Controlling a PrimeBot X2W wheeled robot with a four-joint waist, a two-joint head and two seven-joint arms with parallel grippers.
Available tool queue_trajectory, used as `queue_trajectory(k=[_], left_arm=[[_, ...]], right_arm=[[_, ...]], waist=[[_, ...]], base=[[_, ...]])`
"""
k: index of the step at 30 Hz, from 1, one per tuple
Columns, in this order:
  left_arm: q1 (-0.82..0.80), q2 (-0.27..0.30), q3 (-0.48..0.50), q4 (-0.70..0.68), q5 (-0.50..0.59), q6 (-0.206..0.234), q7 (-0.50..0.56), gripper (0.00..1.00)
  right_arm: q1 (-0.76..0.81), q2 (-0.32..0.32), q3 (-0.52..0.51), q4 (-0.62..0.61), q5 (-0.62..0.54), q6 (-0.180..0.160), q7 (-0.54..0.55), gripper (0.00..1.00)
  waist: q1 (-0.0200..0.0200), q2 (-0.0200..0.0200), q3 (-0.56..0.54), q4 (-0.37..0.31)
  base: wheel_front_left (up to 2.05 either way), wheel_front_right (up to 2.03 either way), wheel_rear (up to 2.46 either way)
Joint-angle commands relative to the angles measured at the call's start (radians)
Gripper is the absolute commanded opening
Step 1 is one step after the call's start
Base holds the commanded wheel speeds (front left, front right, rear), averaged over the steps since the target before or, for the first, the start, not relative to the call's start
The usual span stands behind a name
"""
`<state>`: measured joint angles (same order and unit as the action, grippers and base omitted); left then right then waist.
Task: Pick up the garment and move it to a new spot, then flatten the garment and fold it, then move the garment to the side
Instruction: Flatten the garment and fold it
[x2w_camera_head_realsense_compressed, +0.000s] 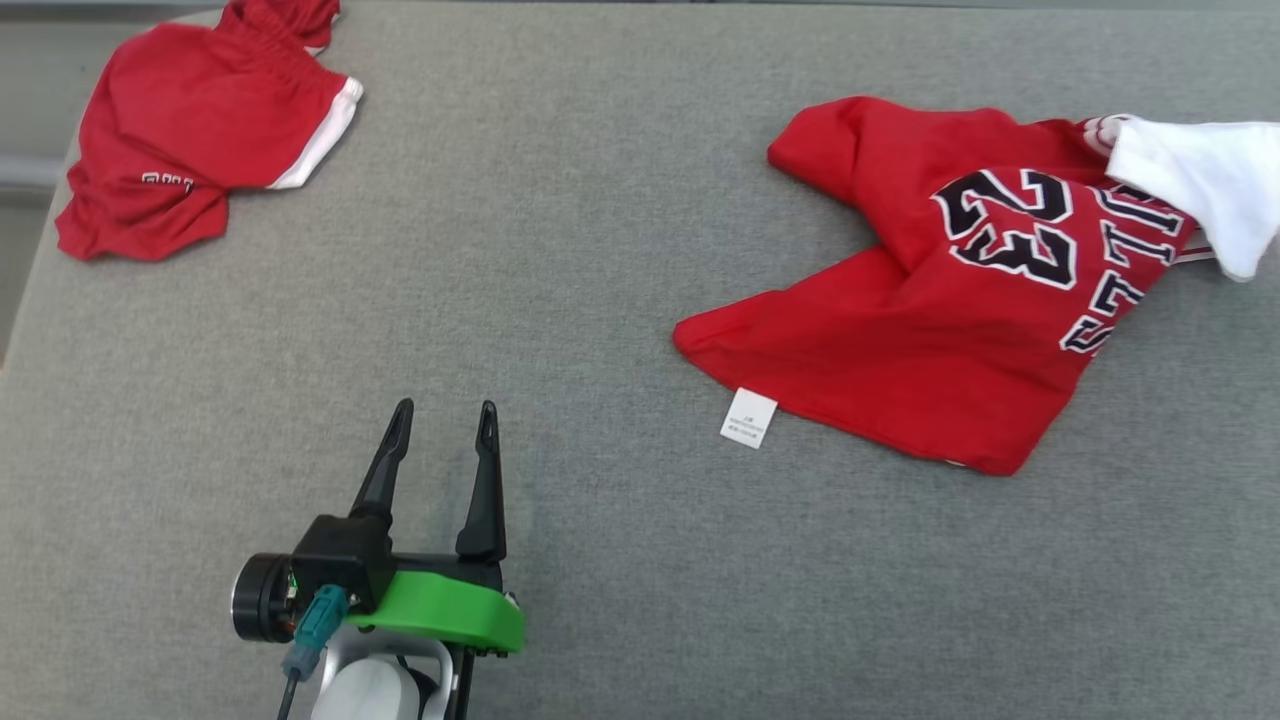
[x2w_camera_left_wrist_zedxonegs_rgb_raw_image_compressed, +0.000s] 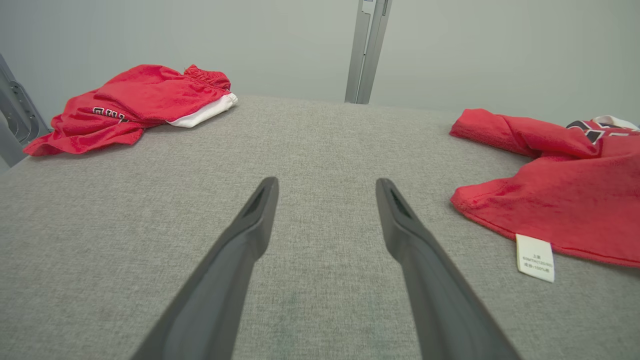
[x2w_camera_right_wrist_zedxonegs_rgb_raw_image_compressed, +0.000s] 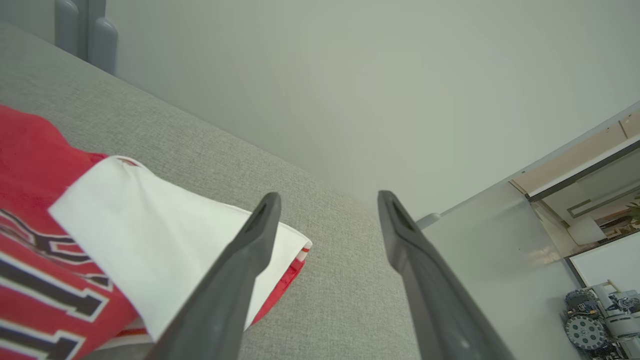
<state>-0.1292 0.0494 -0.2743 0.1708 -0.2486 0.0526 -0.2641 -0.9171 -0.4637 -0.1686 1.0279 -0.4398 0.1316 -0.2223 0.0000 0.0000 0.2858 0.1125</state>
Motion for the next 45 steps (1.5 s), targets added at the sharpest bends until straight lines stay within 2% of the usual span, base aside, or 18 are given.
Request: queue_trajectory(k=[1,6,8,15,19,23,28,35,36,37,38,40,45], left_arm=[[0.013,0.002,0.005,0.003,-0.001,-0.003,-0.001,1.0],[0.037,0.002,0.014,0.003,-0.007,0.004,-0.001,1.0],[0.047,0.002,0.017,0.002,-0.007,0.005,-0.001,1.0],[0.068,0.002,0.026,-0.003,-0.011,0.009,-0.001,1.0],[0.077,0.002,0.028,-0.008,-0.009,0.011,-0.001,1.0],[0.073,0.002,0.032,-0.013,-0.001,0.008,-0.001,1.0],[0.055,0.002,0.036,-0.012,0.008,-0.001,-0.001,1.0],[0.037,0.002,0.038,-0.004,0.014,-0.008,-0.001,1.0],[0.037,0.002,0.039,-0.005,0.013,-0.006,-0.001,1.0],[0.037,0.002,0.039,-0.005,0.012,-0.004,-0.001,1.0],[0.038,0.002,0.041,-0.006,0.011,-0.003,-0.001,1.0],[0.039,0.002,0.043,-0.005,0.009,-0.001,-0.001,1.0],[0.04,0.002,0.043,-0.004,0.001,0.002,-0.001,1.0]], right_arm=[[0.025,0.013,0.0,-0.015,0.013,-0.002,-0.017,1.0],[0.113,0.098,0.011,-0.098,0.107,-0.002,-0.042,1.0],[0.17,0.143,0.031,-0.172,0.172,-0.002,-0.043,1.0],[0.456,0.237,0.138,-0.417,0.416,-0.002,-0.043,1.0],[0.596,0.283,0.174,-0.477,0.526,-0.002,-0.043,1.0],[0.627,0.29,0.218,-0.46,0.594,-0.002,-0.043,1.0],[0.571,0.303,0.275,-0.406,0.63,-0.002,-0.043,1.0],[0.46,0.325,0.344,-0.222,0.716,-0.002,-0.011,1.0],[0.449,0.325,0.355,-0.204,0.726,-0.002,-0.014,0.7],[0.441,0.325,0.363,-0.192,0.735,-0.002,-0.017,0.46],[0.434,0.326,0.372,-0.179,0.749,-0.002,-0.018,0.27],[0.423,0.322,0.388,-0.16,0.772,-0.002,-0.022,0.0],[0.4,0.301,0.42,-0.139,0.807,-0.002,-0.034,0.0]], waist=[[0.0,0.0,-0.042,-0.039],[0.0,0.0,-0.091,-0.08],[0.0,0.0,-0.108,-0.092],[0.0,0.0,-0.143,-0.116],[0.0,0.0,-0.147,-0.12],[0.0,0.0,-0.136,-0.123],[0.0,0.0,-0.116,-0.116],[0.0,0.0,-0.093,-0.084],[0.0,0.0,-0.093,-0.08],[0.0,0.0,-0.093,-0.078],[0.0,0.0,-0.093,-0.076],[0.0,0.0,-0.094,-0.073],[0.0,0.0,-0.098,-0.074]], base=[[0.0,0.0,0.0],[0.0,0.0,0.0],[0.0,0.0,0.0],[0.0,0.0,0.0],[0.0,0.0,0.0],[0.0,0.0,0.0],[0.0,0.0,0.0],[0.0,0.0,0.0],[0.0,0.0,0.0],[0.0,0.0,0.0],[0.0,0.0,0.0],[0.0,0.0,0.0],[0.0,0.0,0.0]])
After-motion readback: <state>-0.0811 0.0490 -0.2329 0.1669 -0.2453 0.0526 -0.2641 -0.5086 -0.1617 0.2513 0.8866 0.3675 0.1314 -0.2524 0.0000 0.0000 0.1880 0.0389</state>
